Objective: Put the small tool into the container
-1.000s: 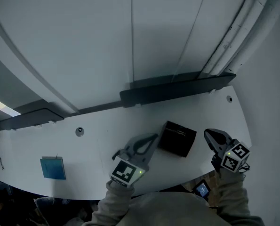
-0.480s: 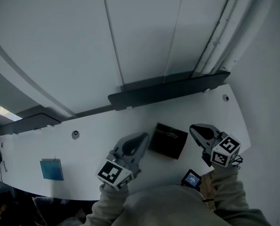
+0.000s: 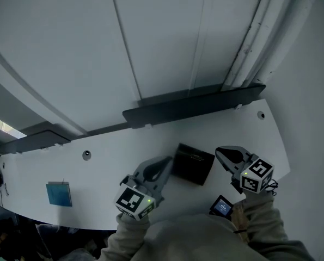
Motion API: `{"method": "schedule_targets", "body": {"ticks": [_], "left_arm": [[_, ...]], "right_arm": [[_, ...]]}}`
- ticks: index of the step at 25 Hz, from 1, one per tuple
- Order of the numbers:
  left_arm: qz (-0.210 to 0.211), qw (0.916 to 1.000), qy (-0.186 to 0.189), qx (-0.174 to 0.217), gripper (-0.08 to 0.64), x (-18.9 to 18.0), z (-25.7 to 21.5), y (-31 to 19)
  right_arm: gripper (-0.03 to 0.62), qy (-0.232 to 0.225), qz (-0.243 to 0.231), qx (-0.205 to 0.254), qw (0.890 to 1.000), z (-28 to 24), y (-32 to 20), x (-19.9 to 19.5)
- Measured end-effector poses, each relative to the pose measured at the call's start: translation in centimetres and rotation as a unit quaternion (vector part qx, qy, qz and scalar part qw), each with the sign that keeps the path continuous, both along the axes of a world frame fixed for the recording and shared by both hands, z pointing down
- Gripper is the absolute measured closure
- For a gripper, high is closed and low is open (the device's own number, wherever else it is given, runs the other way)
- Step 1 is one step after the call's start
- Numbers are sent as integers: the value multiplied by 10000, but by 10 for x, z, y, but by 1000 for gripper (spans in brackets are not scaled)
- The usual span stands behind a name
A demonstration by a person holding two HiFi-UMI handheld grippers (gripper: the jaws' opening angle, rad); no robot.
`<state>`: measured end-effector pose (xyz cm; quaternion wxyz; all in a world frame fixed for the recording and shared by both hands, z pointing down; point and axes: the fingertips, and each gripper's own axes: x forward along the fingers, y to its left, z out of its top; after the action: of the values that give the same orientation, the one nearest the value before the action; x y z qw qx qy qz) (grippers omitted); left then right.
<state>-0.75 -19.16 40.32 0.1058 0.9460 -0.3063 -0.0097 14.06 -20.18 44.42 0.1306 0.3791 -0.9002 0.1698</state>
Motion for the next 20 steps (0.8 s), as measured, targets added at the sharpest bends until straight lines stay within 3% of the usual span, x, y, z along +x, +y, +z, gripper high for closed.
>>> {"method": "schedule_targets", "body": {"ticks": [8,20], "left_arm": [[-311,9991,-297,59,558,-7,9,-7],[-174,9992,-368,14,558,-5,7,-8]], "right_arm": [[571,17,-52,-33,10000,3,-3,-2],[571,263,-153,-196,9993,21,-9,-9]]}}
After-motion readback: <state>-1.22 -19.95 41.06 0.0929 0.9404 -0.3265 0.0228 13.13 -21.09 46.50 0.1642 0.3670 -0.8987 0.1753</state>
